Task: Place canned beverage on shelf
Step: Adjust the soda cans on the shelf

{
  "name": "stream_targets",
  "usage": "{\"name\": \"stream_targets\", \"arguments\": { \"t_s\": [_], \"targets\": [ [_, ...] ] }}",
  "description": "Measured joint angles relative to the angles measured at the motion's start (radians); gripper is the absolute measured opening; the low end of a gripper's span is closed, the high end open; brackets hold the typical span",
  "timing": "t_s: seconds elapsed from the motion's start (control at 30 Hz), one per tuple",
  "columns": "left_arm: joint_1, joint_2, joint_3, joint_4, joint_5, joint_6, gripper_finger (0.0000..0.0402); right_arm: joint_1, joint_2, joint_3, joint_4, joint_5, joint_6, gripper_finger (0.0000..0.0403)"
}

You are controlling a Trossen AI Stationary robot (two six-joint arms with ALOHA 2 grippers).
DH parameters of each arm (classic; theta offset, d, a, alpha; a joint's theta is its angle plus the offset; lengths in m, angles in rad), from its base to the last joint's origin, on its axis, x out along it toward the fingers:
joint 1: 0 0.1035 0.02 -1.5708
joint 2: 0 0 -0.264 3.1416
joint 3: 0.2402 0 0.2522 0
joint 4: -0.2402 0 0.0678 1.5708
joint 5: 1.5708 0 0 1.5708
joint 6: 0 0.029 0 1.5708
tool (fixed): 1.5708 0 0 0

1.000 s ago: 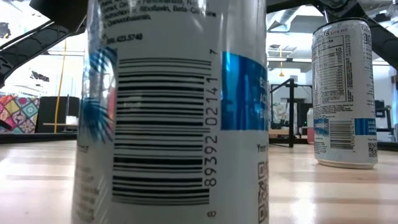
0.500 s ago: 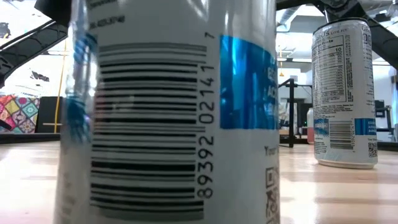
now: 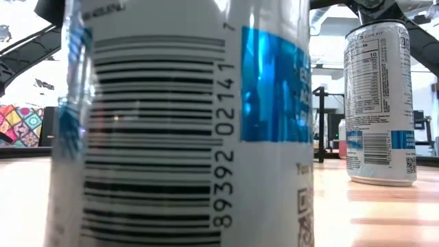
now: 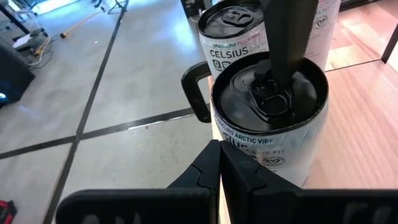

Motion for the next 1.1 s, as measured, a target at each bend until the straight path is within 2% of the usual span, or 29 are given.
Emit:
{"name": "stream_targets", "arguments": {
  "t_s": [0.63, 1.1],
  "targets": [
    [0.004, 0.0, 0.0, -0.004, 0.031, 0.001, 0.0, 0.005, -0.012, -0.002, 0.024, 0.0, -0.029, 0.0265],
    [0.005, 0.0, 0.0, -0.003, 0.025, -0.001, 0.0, -0.01, -0.155, 0.0, 0.008, -0.001, -0.045, 0.0265]
  ]
}}
